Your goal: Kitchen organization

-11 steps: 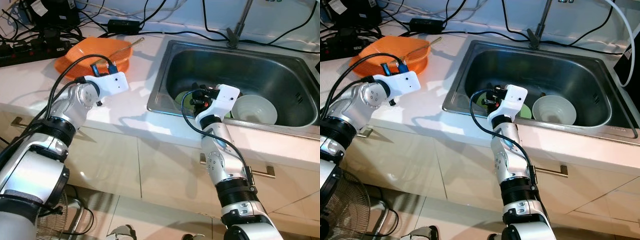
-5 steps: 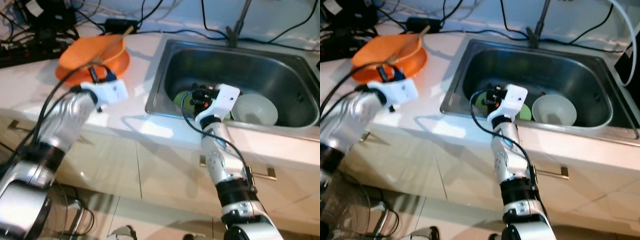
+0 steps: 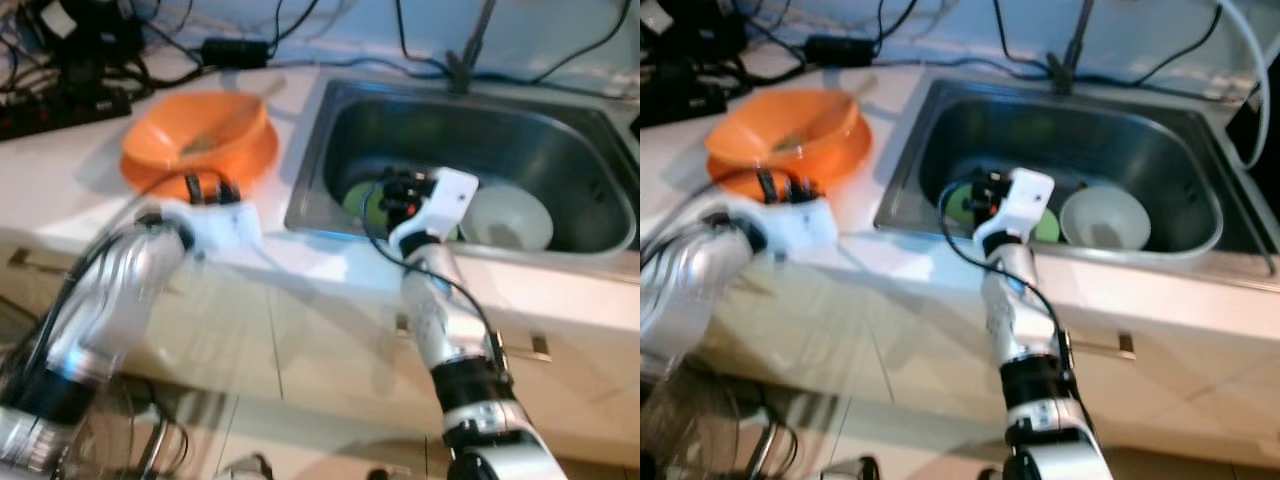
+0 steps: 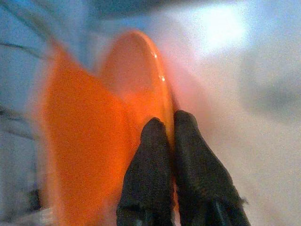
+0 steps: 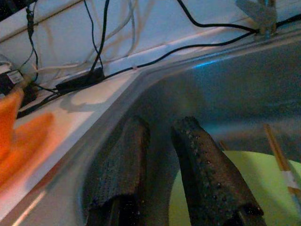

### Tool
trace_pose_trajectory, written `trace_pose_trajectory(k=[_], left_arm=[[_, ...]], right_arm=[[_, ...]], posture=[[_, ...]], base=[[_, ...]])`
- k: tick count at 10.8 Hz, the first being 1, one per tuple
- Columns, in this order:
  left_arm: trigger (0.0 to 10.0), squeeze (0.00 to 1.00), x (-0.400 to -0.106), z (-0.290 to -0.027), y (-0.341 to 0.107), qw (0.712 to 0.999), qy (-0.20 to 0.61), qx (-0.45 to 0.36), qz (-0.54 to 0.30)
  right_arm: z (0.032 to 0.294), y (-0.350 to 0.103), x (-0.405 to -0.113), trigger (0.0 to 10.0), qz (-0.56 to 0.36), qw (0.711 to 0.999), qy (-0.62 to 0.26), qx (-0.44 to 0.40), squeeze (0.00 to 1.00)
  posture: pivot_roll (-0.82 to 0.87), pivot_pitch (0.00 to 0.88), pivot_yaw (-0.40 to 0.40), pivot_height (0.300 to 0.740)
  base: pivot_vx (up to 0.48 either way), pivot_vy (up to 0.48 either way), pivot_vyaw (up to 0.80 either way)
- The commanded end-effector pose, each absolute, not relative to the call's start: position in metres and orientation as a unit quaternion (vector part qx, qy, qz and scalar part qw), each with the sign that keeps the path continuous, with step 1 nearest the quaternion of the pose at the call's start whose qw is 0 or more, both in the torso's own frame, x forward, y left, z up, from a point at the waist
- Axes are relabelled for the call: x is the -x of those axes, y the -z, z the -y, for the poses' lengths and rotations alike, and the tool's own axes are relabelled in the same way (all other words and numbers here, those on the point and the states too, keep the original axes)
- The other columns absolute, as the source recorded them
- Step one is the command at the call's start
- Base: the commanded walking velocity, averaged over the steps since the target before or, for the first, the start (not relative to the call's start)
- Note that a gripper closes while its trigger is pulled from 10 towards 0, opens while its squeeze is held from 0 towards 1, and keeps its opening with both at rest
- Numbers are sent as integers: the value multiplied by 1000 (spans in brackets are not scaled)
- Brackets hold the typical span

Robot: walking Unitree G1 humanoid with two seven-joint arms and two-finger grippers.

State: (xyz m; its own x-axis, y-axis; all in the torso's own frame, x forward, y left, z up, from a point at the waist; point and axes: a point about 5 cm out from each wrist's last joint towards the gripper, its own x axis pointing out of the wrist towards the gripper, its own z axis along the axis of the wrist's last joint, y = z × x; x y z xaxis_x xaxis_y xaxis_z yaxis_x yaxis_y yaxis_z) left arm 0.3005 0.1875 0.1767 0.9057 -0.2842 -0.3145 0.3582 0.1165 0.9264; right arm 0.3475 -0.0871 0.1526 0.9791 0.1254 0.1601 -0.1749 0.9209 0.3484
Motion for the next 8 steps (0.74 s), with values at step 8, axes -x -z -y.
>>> trace_pose_trajectory(k=[8], left_arm=[[10000, 0, -268, -206, -156, 730, 245, -623, -138]], right_arm=[[84, -158, -351, 10000, 71, 976, -86, -186, 0]], posture=[[125, 104, -43, 740]], base=[[0, 0, 0]])
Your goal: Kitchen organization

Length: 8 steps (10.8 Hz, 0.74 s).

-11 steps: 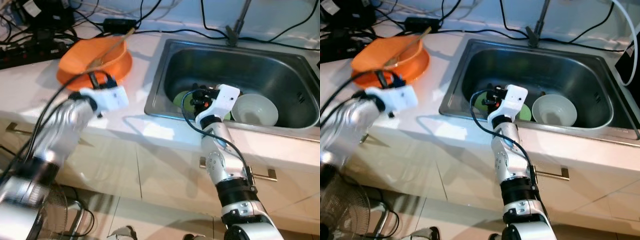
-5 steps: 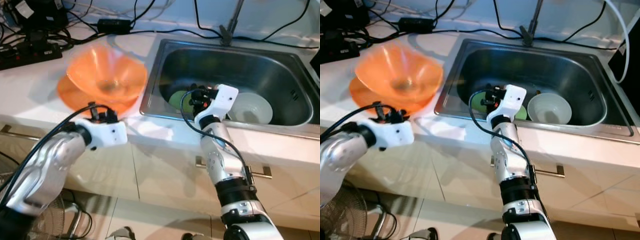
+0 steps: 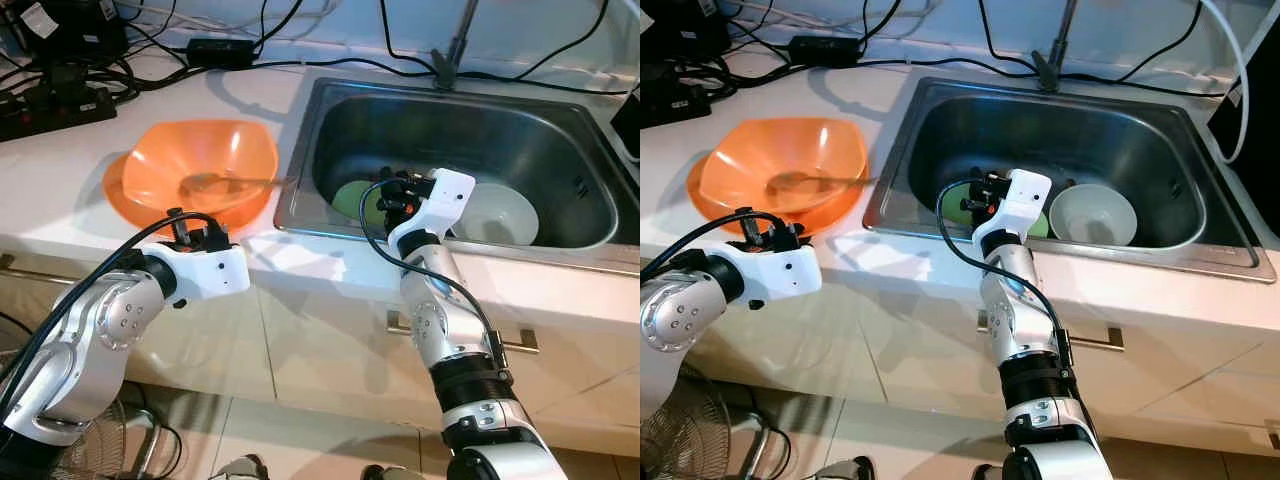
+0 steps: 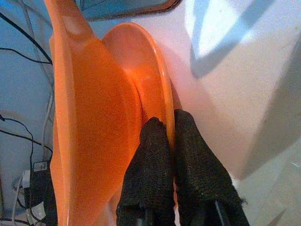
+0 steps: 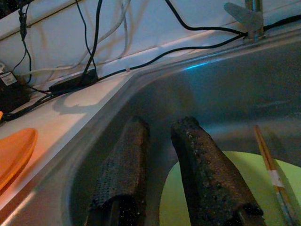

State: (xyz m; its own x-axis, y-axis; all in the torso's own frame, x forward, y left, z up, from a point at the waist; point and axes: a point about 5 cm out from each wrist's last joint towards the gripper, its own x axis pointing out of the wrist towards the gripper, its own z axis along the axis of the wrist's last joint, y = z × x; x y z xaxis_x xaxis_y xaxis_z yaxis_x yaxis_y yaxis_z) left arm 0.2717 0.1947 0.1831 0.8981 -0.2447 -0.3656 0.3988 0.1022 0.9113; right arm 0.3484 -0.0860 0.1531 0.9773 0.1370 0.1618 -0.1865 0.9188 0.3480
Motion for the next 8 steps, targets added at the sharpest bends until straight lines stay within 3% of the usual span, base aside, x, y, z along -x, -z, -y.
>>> trace_pose_trajectory(k=[1, 2, 3, 8], left_arm=[[10000, 0, -267, -207, -157, 732, 241, -621, -141], [10000, 110, -267, -208, -157, 736, 239, -617, -143], [10000, 1000, -268, -207, -158, 742, 238, -611, -143], [10000, 1000, -266, -209, -177, 792, 263, -534, -139]], right_arm=[[85, -158, -351, 10000, 71, 976, -86, -186, 0], [84, -157, -351, 10000, 70, 976, -86, -186, 0], [83, -157, -351, 10000, 70, 976, -87, -185, 0], [81, -158, -353, 10000, 70, 976, -92, -187, 0]], posture=[[127, 104, -45, 740], [127, 102, -46, 740], [127, 98, -46, 740], [140, 82, -47, 740]], base=[[0, 0, 0], [0, 0, 0], [0, 0, 0], [0, 0, 0]])
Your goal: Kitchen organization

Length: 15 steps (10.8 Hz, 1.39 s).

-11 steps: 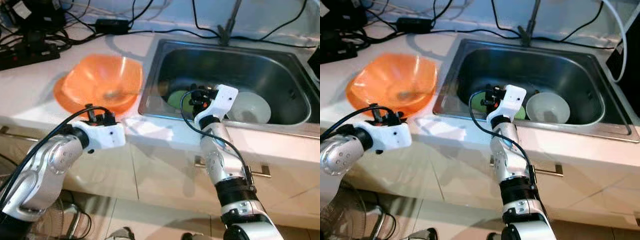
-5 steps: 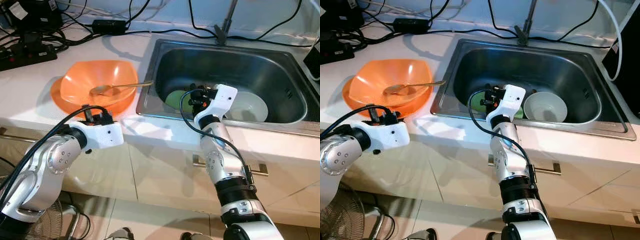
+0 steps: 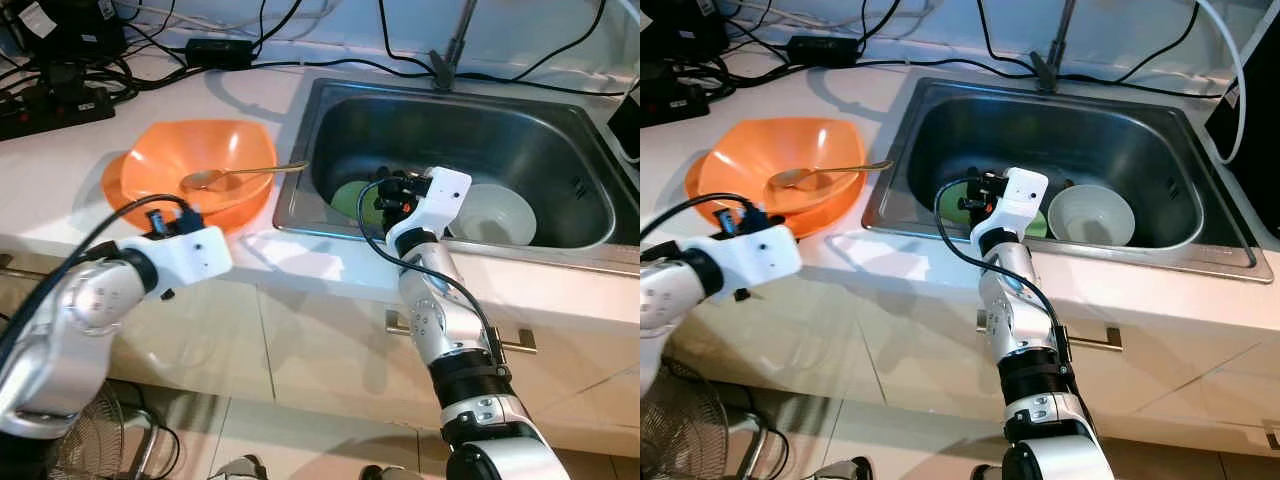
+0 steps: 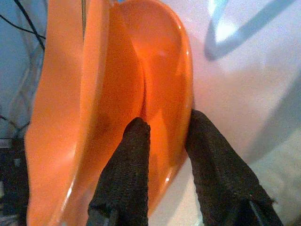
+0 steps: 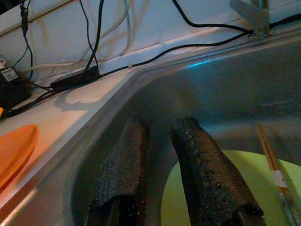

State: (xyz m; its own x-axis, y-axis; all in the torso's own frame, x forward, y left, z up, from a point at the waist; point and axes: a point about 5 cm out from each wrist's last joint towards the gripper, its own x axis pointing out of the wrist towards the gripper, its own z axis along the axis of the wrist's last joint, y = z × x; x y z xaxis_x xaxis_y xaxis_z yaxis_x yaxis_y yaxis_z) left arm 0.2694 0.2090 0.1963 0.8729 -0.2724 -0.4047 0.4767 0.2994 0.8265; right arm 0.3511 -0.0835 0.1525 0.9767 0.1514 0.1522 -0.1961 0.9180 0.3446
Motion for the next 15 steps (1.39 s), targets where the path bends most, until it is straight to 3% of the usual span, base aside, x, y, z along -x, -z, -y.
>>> trace_pose_trajectory(k=[1, 2, 3, 4, 8, 10, 11, 14, 15], left_arm=[[10000, 1000, -262, -210, -182, 796, 284, -519, -132], [10000, 1000, -260, -211, -187, 798, 296, -509, -127], [10000, 863, -254, -210, -195, 810, 322, -476, -117], [10000, 0, -251, -210, -202, 821, 337, -447, -107], [10000, 0, -261, -181, -266, 907, 348, -221, 83], [10000, 0, -278, -160, -265, 916, 324, -203, 120], [10000, 1000, -289, -149, -258, 922, 320, -186, 114], [10000, 1000, -311, -116, -234, 896, 322, -289, 104], [10000, 0, -314, -98, -226, 862, 354, -345, 115]], right_arm=[[81, -158, -354, 10000, 69, 976, -93, -187, 0], [81, -158, -354, 10000, 69, 975, -94, -187, 0], [80, -158, -355, 10000, 69, 975, -95, -187, 0], [80, -158, -355, 10000, 68, 975, -95, -187, 0], [80, -157, -357, 10000, 68, 975, -97, -186, 0], [81, -158, -357, 10000, 69, 976, -95, -186, 0], [83, -157, -358, 10000, 70, 976, -90, -185, 0], [89, -157, -359, 10000, 72, 977, -78, -183, 0], [92, -158, -358, 10000, 80, 977, -70, -183, 0]], posture=[[146, 82, -50, 740], [149, 83, -51, 740], [154, 83, -54, 740], [157, 83, -56, 740], [157, 69, -61, 740], [149, 61, -57, 740], [145, 58, -55, 740], [129, 56, -46, 740], [108, 54, -30, 740]], base=[[0, 0, 0], [0, 0, 0], [0, 0, 0], [0, 0, 0], [0, 0, 0], [0, 0, 0], [0, 0, 0], [0, 0, 0], [0, 0, 0]])
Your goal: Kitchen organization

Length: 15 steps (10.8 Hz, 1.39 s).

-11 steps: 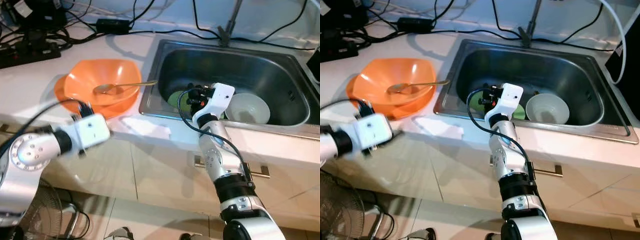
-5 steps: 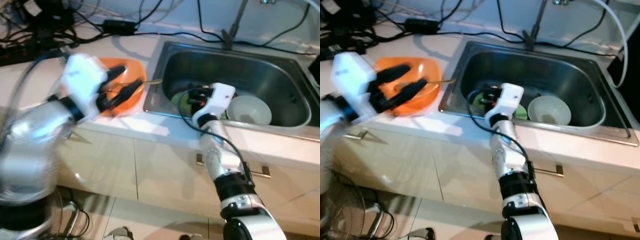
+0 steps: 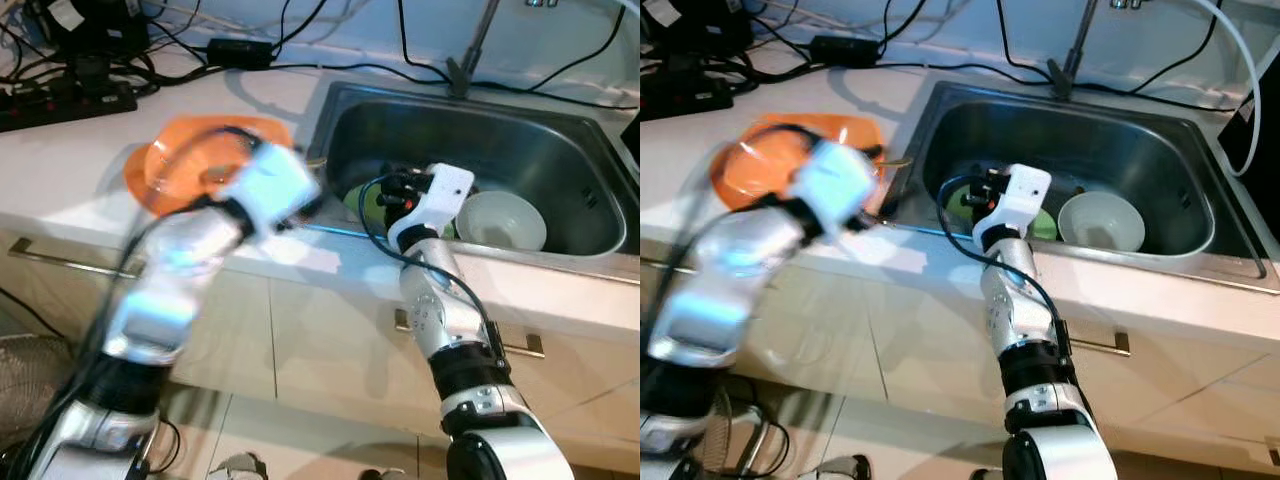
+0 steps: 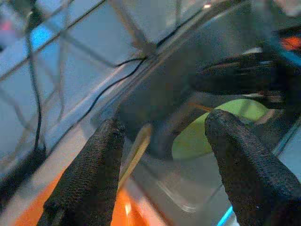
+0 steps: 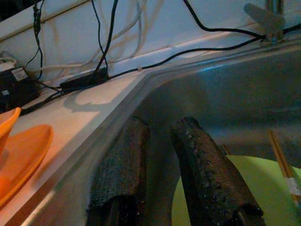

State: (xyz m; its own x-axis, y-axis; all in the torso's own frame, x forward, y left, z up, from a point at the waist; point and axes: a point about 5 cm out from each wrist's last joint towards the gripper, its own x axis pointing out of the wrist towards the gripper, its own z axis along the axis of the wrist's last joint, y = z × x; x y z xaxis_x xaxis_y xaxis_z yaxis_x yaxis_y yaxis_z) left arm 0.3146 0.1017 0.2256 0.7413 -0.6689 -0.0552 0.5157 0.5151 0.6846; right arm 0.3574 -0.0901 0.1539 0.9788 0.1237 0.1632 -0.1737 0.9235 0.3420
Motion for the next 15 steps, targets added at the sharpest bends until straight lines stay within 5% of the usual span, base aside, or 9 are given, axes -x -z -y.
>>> trace_pose_trajectory(k=[1, 4, 12, 13, 14, 15], left_arm=[[10000, 0, -316, -95, -227, 840, 339, -406, 123], [10000, 0, -324, -83, -234, 803, 290, -498, 148], [10000, 0, -357, -80, -217, 809, 238, -527, 108], [8706, 0, -359, -78, -213, 810, 241, -524, 107], [0, 0, -361, -78, -212, 810, 243, -523, 106], [0, 0, -362, -77, -213, 811, 242, -522, 108]], right_arm=[[94, -158, -358, 10000, 80, 977, -68, -184, 0], [94, -156, -356, 10000, 80, 977, -66, -184, 0], [93, -155, -354, 10000, 81, 977, -66, -183, 0], [92, -154, -354, 10000, 81, 977, -65, -185, 0], [92, -155, -354, 10000, 81, 977, -65, -185, 0], [93, -154, -353, 10000, 81, 977, -62, -186, 0]], posture=[[106, 54, -29, 740], [95, 46, -27, 740], [80, 23, -18, 740], [73, 24, -13, 740], [73, 29, -12, 740], [77, 37, -11, 740]], base=[[0, 0, 0], [0, 0, 0], [0, 0, 0], [0, 0, 0], [0, 0, 0], [0, 0, 0]])
